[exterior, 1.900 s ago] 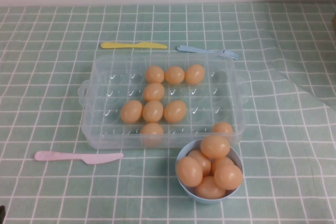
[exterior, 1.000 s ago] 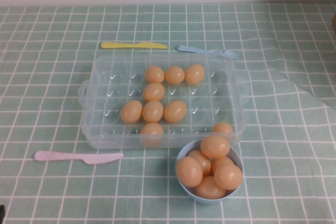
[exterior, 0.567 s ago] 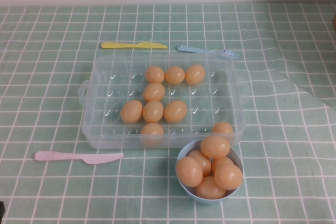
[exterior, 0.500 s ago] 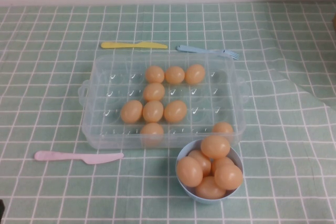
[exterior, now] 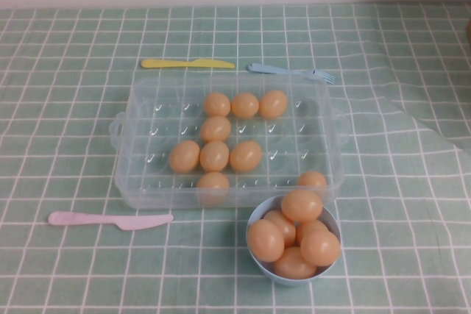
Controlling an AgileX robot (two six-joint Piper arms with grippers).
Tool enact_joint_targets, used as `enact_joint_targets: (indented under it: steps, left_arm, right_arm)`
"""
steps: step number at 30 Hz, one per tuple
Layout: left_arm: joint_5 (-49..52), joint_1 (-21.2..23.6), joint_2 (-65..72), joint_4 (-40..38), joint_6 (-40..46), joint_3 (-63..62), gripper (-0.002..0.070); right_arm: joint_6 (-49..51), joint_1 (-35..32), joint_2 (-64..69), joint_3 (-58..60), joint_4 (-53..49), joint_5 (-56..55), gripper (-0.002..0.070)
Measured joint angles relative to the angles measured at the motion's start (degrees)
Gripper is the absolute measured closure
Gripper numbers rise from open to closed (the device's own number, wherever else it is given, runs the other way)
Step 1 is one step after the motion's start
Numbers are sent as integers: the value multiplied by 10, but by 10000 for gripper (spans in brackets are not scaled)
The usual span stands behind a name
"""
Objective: Take an egg out of the egg box
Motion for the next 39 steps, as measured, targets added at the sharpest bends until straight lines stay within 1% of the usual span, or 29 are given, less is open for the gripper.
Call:
enact_joint_targets:
  steps: [4,8,13,17,20,23,29,32,35,39]
  left_arm:
    - [-4,0,0,-19,-13,0,678]
    - [46,0,22,-32,-23,-38,678]
    - [143,0,116,10,-25,-147,678]
    - [253,0,228,63,-17,-254,678]
    - [325,0,319,83,32,-325,678]
    - [374,0,409,88,84,-392,678]
    - [432,-6,576,91,161,-506,678]
    - [443,-28,652,95,208,-561,678]
    - [454,-63,717,95,262,-615,678]
    - [499,-115,813,103,357,-685,678]
  right_arm:
    - [0,0,0,0,0,0,694]
    - [0,0,0,0,0,0,694]
    - [0,0,0,0,0,0,694]
    - [0,0,0,0,0,0,694]
    - [0,0,0,0,0,0,694]
    - [0,0,0,0,0,0,694]
    - [0,0,0,0,0,0,694]
    - [0,0,0,0,0,0,694]
    - [0,0,0,0,0,0,694]
    - [0,0,0,0,0,0,694]
